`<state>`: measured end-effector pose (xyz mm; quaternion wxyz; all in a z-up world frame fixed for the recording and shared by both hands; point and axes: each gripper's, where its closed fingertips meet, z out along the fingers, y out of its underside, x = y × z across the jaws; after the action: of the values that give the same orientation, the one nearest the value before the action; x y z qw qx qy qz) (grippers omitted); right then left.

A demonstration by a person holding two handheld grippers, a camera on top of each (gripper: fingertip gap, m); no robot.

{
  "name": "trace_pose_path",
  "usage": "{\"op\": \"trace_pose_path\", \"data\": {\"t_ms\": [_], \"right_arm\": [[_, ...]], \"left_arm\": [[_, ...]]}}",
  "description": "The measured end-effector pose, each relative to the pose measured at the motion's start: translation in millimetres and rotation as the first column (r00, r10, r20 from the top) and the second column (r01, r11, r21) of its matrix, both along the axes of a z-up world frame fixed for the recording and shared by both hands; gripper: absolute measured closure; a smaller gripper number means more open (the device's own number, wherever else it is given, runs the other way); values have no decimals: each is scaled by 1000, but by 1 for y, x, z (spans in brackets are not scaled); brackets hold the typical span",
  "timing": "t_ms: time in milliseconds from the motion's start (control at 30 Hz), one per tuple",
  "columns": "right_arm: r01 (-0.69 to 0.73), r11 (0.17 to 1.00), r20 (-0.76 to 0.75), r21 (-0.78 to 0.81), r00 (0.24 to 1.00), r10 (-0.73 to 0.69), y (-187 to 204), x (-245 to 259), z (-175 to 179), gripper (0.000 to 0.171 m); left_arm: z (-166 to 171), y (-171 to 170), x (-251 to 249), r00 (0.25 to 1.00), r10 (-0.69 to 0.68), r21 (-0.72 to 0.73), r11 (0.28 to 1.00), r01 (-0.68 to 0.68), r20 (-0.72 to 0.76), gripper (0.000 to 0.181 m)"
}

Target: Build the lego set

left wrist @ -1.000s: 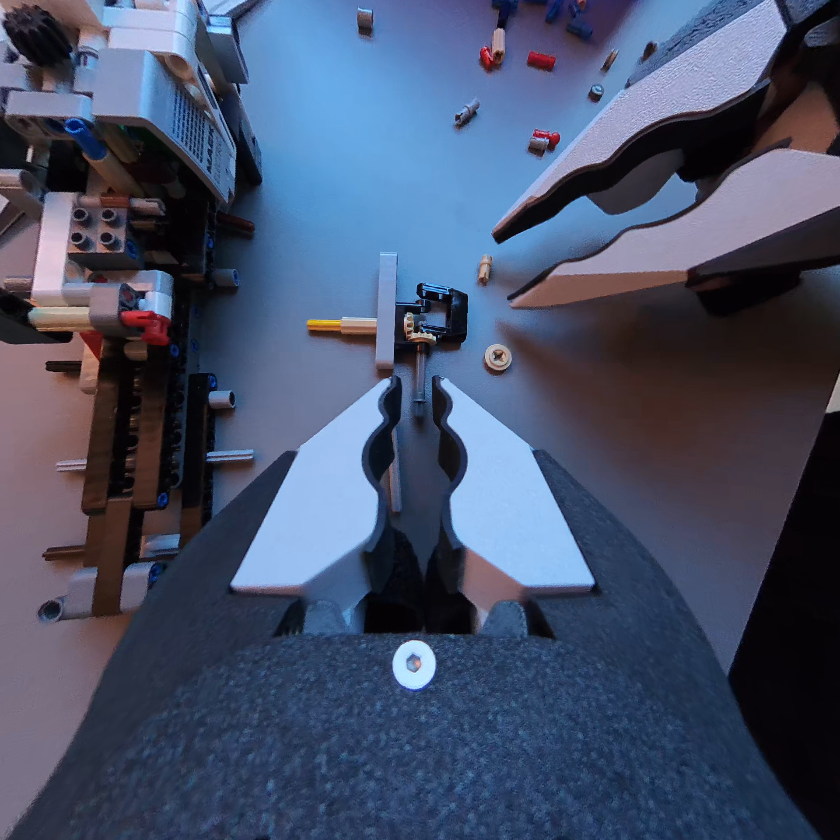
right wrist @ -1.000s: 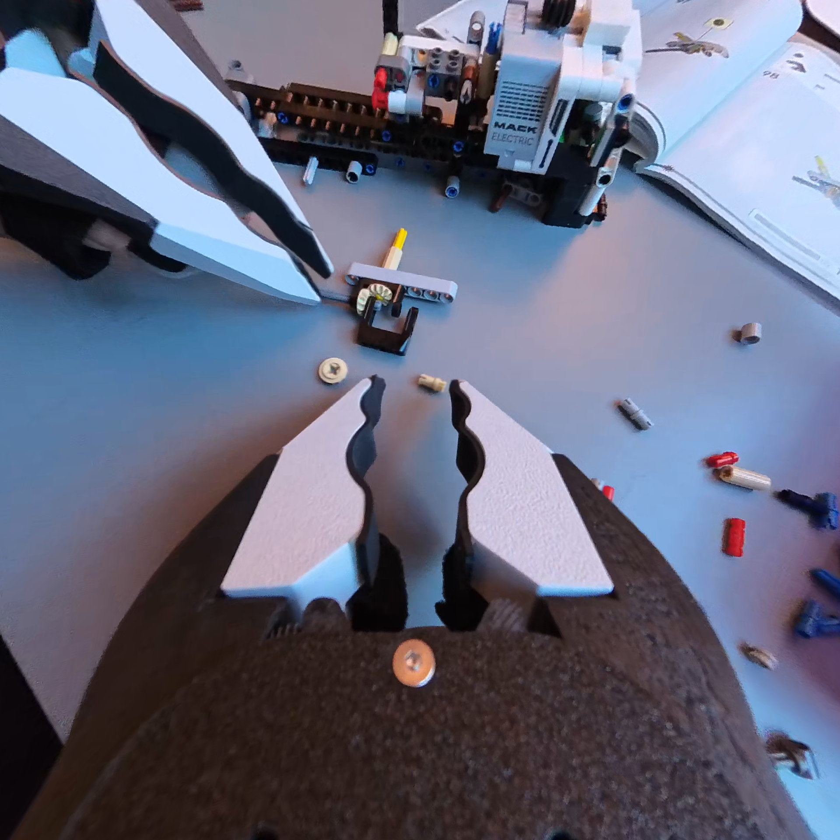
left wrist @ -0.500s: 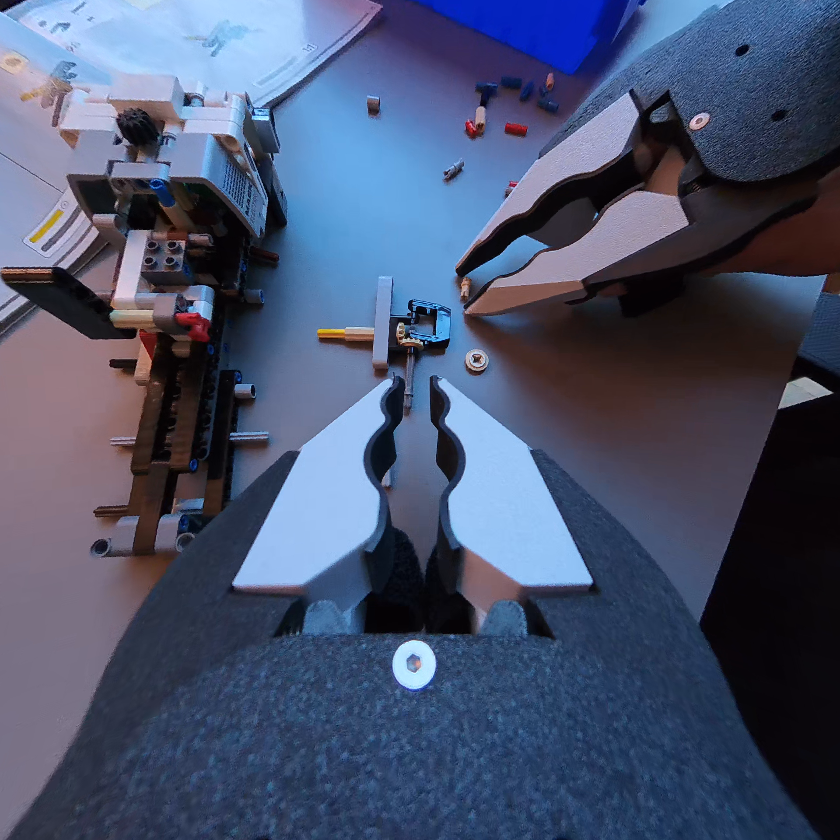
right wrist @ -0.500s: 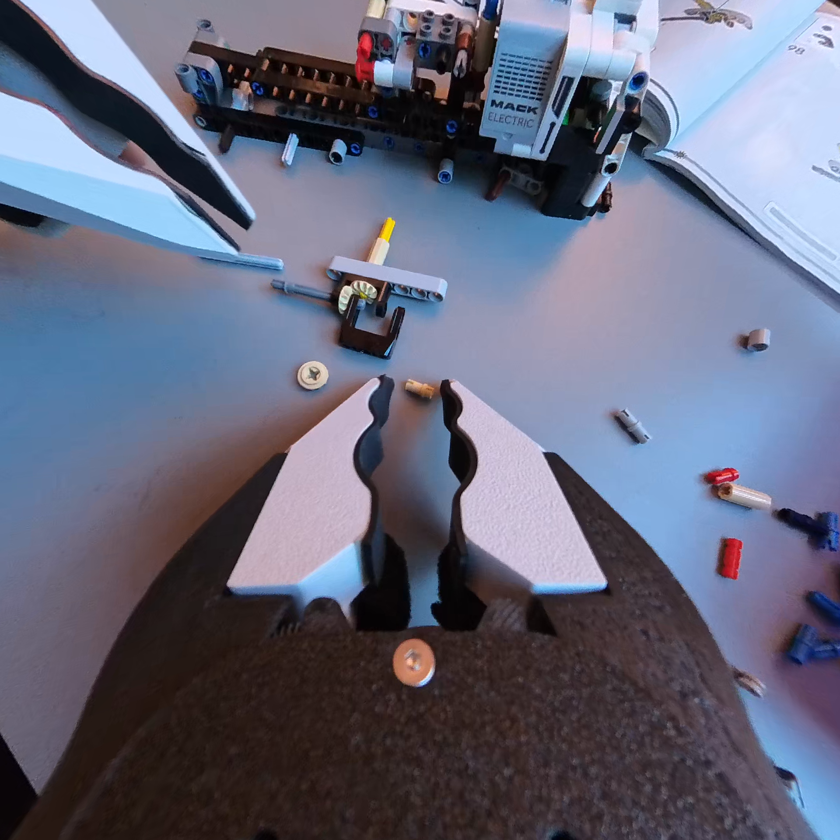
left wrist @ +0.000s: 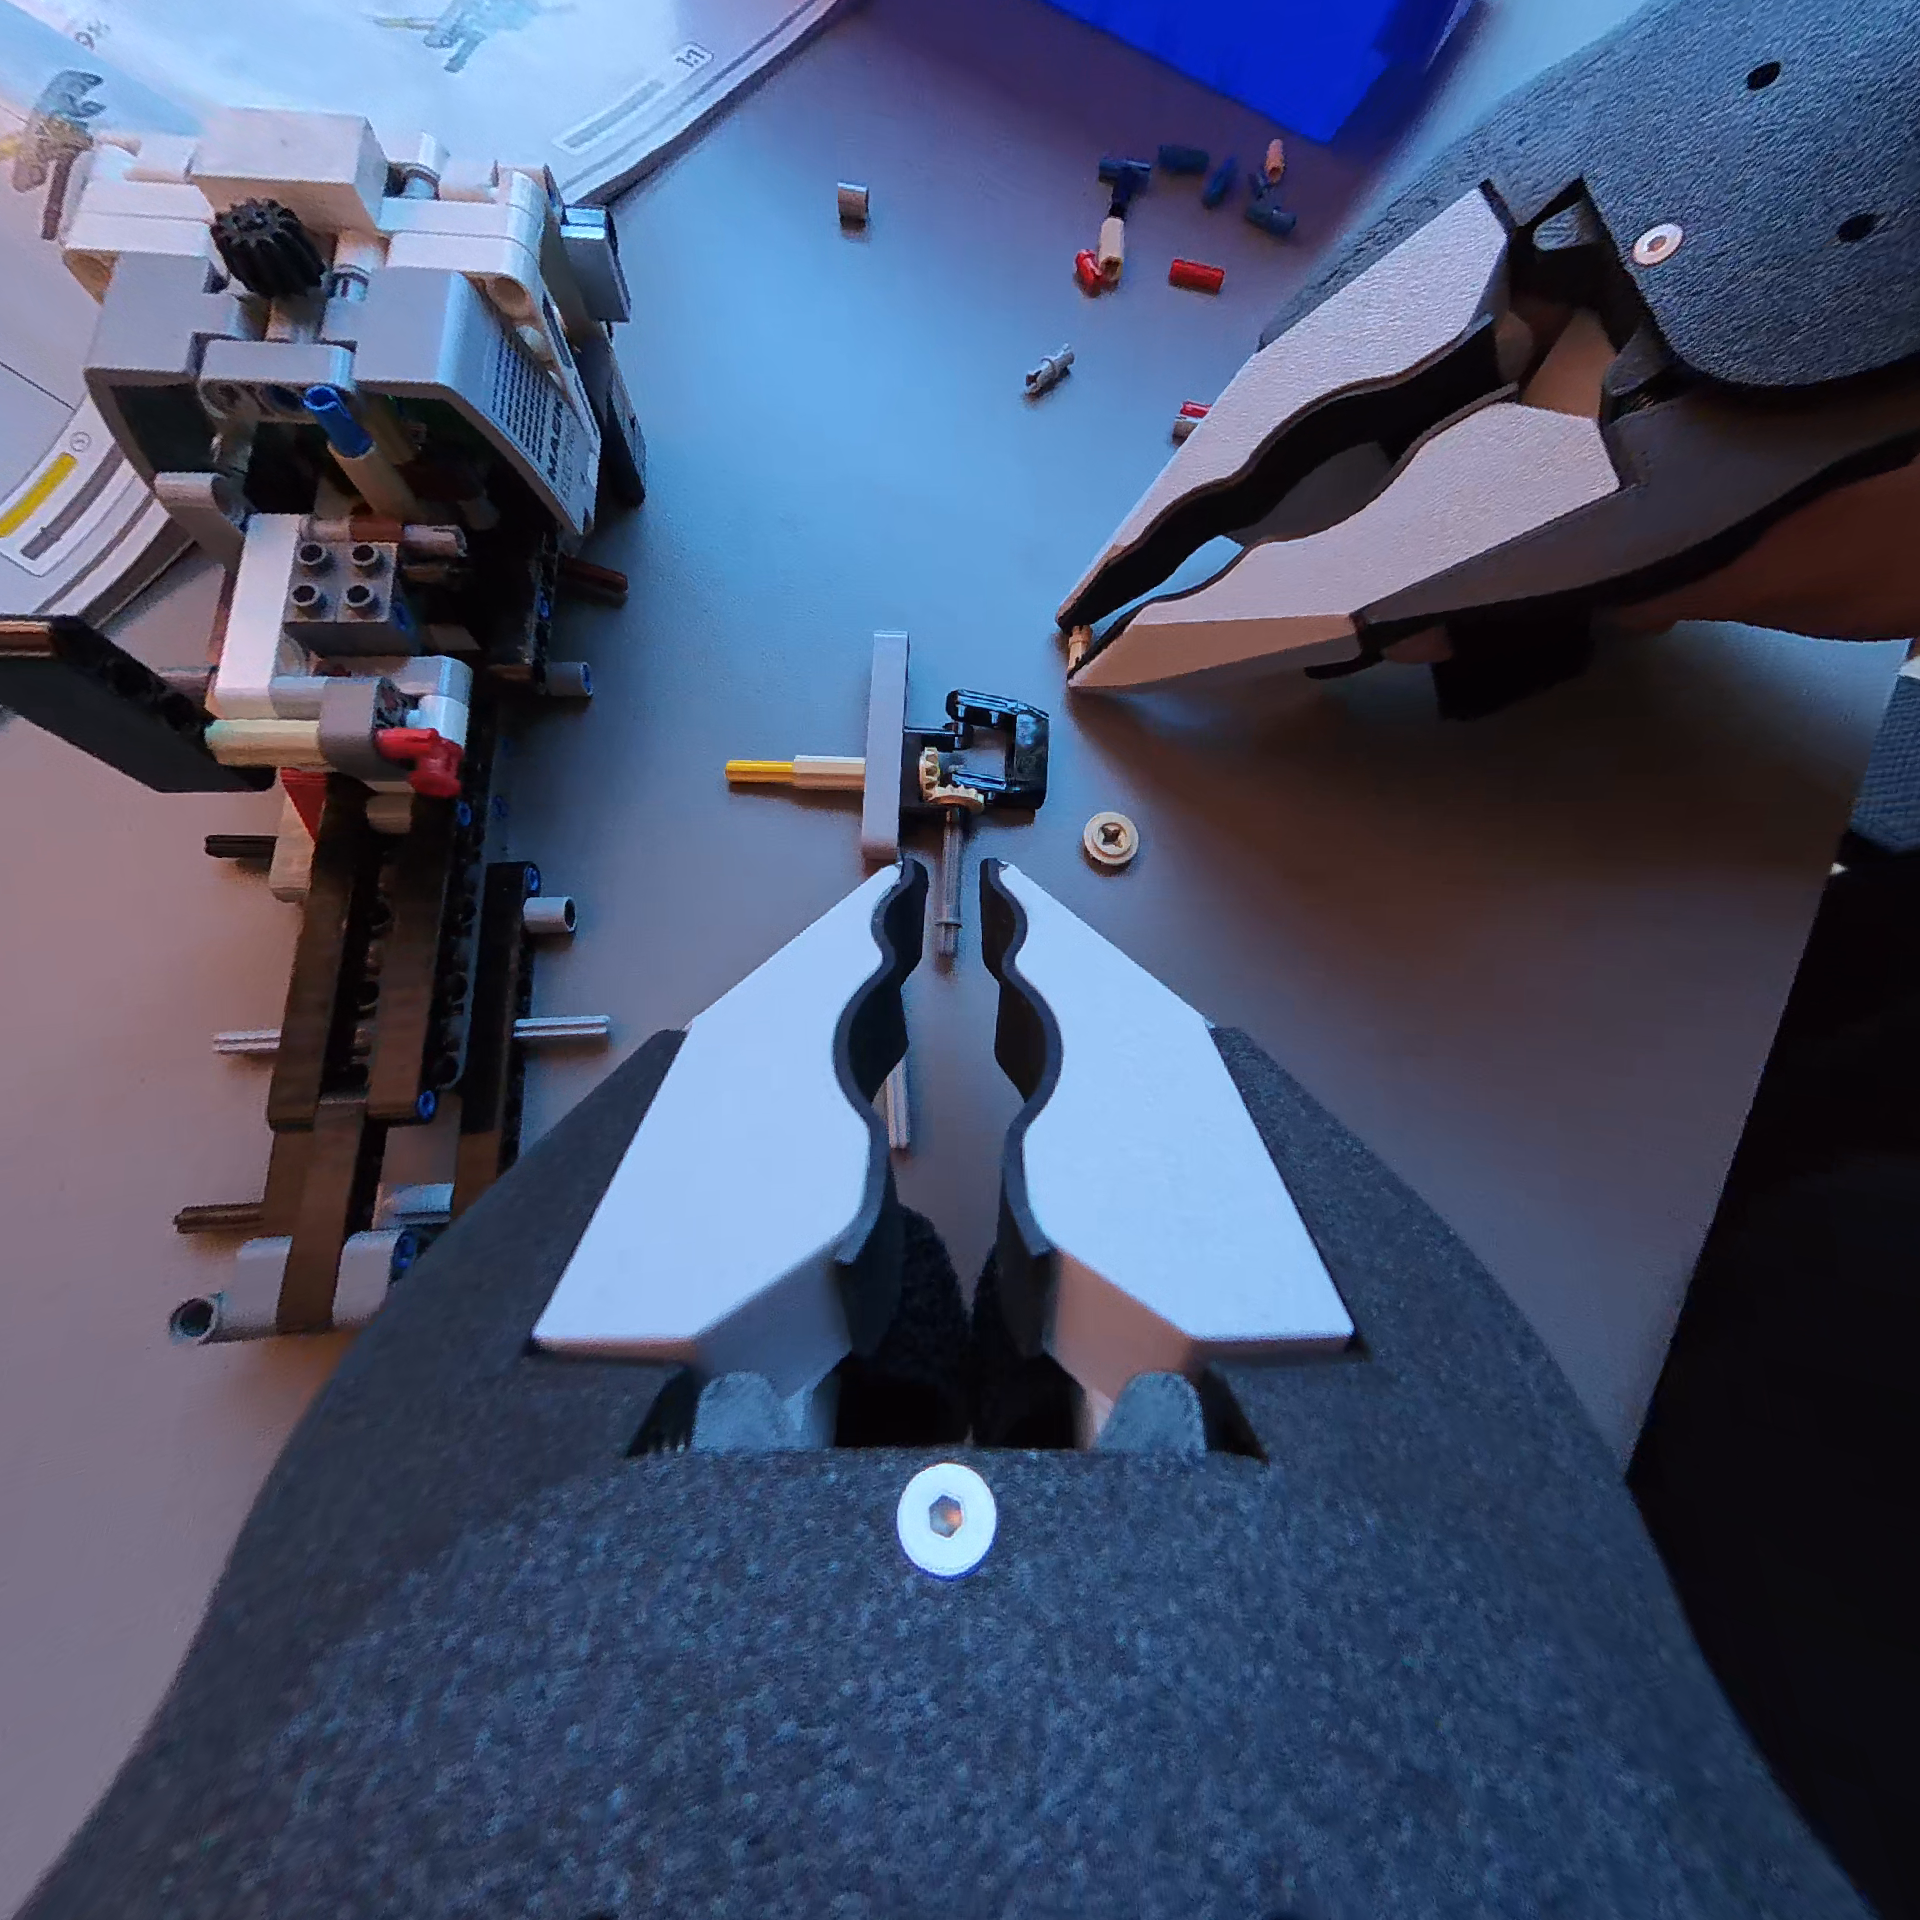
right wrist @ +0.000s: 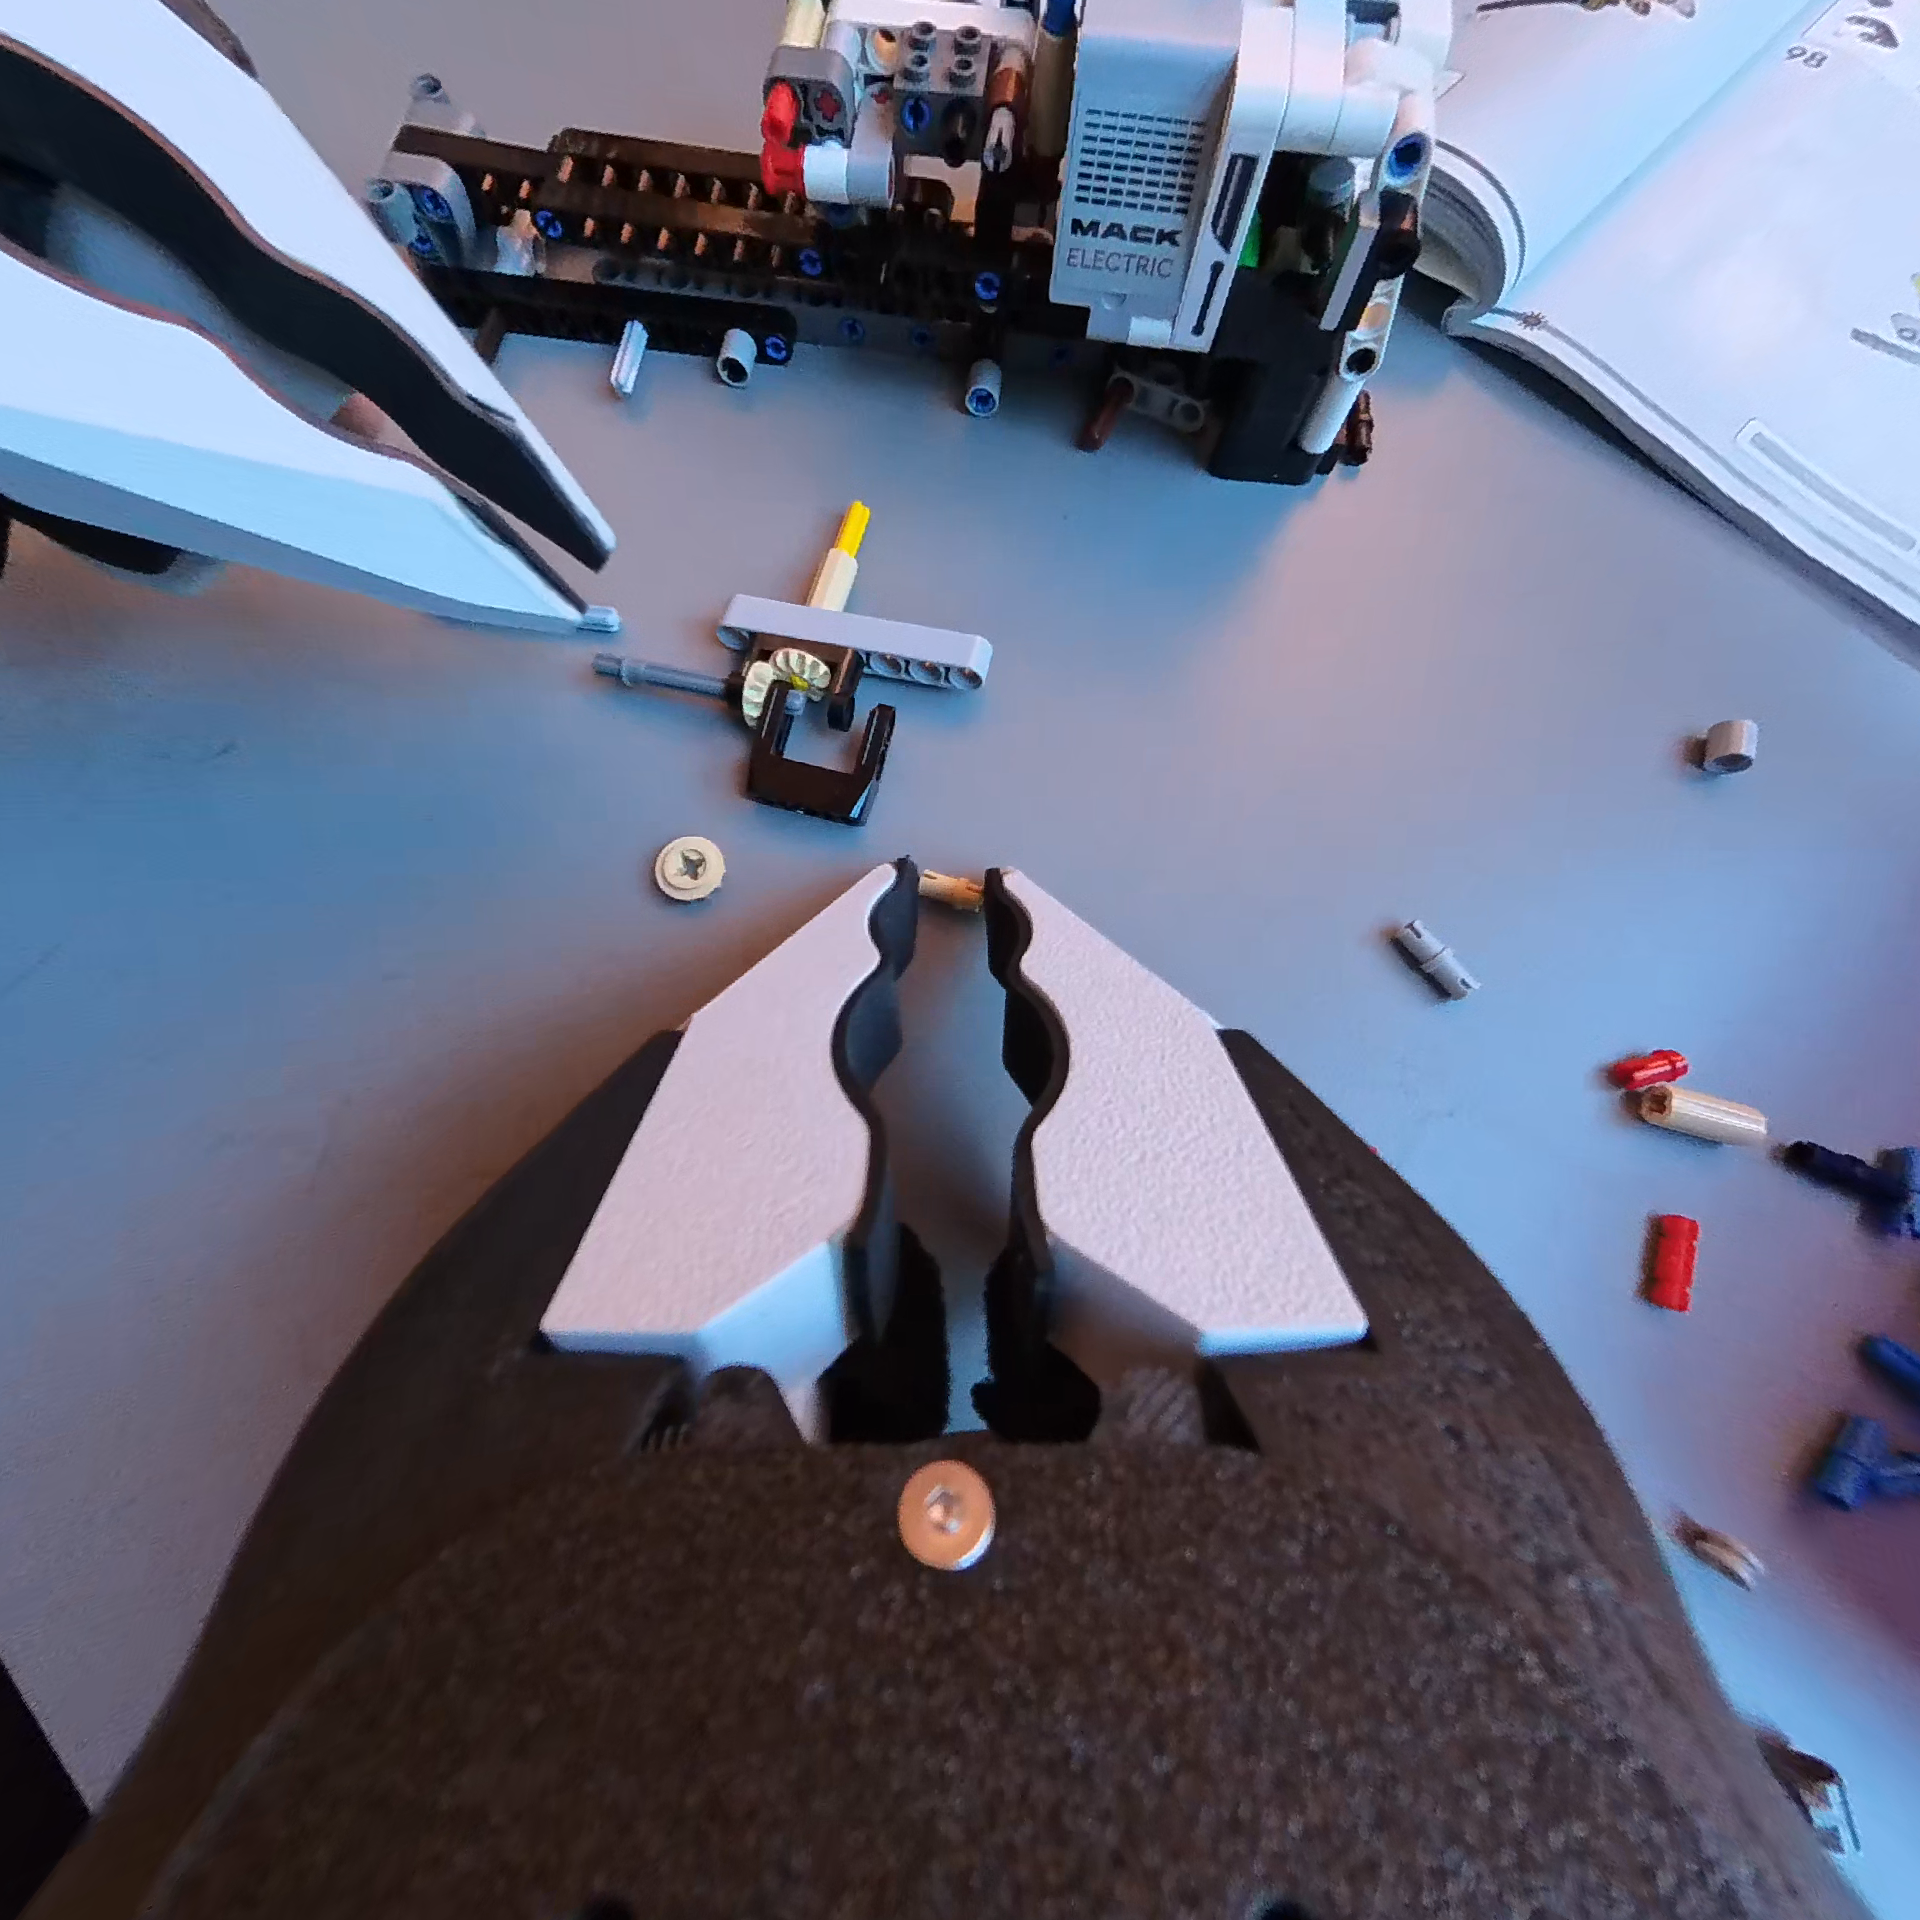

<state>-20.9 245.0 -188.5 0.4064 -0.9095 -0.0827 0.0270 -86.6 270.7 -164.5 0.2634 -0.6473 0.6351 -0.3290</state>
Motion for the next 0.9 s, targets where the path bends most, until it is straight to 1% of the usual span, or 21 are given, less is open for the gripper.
{"op": "trace_pose_path", "data": {"t_ms": [167, 400, 600, 900], "right_arm": [[19, 1000, -16, -2, 1000, -19, 2, 4, 0, 159], [28, 999, -35, 39, 999, -26, 5, 12, 7, 159], [22, 1000, -83, 20, 996, -20, 5, 12, 5, 159], [17, 1000, -112, 7, 994, -16, 7, 13, 4, 159]], "left_arm": [[-3, 1, 5, 1000, -4, -35, 999, 4, -6, 173], [-6, 8, 8, 1000, -11, -28, 1000, 11, -15, 173], [-8, 16, 9, 1000, 7, -45, 999, -8, -20, 174], [-10, 23, 9, 999, 18, -42, 999, -19, -29, 174]]}}
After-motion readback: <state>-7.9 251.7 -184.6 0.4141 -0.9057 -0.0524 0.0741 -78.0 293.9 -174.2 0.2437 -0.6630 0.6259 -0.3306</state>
